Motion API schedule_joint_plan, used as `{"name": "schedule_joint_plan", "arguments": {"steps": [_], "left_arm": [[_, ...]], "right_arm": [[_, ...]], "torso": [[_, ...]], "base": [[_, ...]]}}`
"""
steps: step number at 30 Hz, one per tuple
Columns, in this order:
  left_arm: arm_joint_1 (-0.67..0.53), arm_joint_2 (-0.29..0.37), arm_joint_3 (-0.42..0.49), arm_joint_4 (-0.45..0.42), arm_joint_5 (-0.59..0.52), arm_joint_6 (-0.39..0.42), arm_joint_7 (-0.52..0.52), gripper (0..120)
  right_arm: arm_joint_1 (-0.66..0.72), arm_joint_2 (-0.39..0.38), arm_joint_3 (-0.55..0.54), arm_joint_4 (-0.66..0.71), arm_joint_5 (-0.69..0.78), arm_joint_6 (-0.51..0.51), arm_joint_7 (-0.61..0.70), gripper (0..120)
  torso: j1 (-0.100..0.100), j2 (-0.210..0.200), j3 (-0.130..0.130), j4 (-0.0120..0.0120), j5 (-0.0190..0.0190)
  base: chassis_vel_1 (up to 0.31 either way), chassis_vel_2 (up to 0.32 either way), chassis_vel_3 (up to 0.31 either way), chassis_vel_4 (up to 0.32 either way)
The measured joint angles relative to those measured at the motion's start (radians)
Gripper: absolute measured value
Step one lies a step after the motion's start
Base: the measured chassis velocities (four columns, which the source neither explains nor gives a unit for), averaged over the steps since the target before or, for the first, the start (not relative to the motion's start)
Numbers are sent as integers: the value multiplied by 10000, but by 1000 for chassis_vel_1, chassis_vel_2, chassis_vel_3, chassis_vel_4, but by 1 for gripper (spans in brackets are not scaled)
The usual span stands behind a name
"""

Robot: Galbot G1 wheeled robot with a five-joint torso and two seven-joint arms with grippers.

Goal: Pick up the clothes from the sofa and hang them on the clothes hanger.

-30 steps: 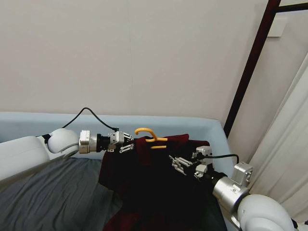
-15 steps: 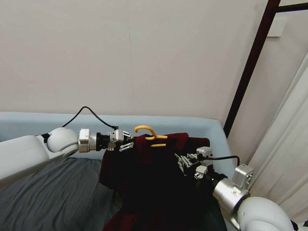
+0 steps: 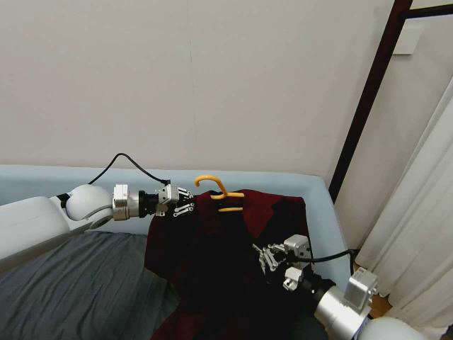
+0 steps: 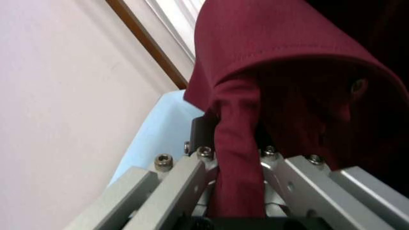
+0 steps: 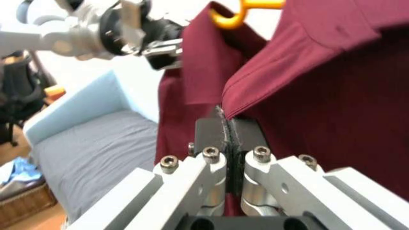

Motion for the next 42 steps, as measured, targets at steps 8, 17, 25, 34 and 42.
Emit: {"name": "schedule_joint_plan", "arguments": {"steps": [8, 17, 25, 34, 42], "left_arm": [[-275, -139, 9, 80, -151, 136, -178, 1], [-411, -109, 26, -62, -320, 141, -183, 1], [-672, -16, 17, 7, -418, 51, -181, 1], [-937, 95, 1, 190, -517, -102, 1, 1], [-406, 301, -145, 245, 159, -534, 209, 1]], "right_arm": [[-273, -136, -9, 81, -701, 123, -403, 0], [-506, -146, -30, 64, -1118, 149, -608, 0], [-960, -191, -5, -29, -1662, -138, -822, 20], [-1912, -556, 612, 104, -2167, -484, -268, 48], [-1640, -1266, 1616, 118, -2035, -369, 122, 78]], "torso": [[0, 0, 0, 1, 0], [1, 0, 0, 0, 0], [0, 0, 0, 0, 1], [0, 0, 0, -4, 1], [0, 0, 0, 2, 0]], "base": [[0, 0, 0, 0], [0, 0, 0, 0], [0, 0, 0, 0], [0, 0, 0, 0], [0, 0, 0, 0]]}}
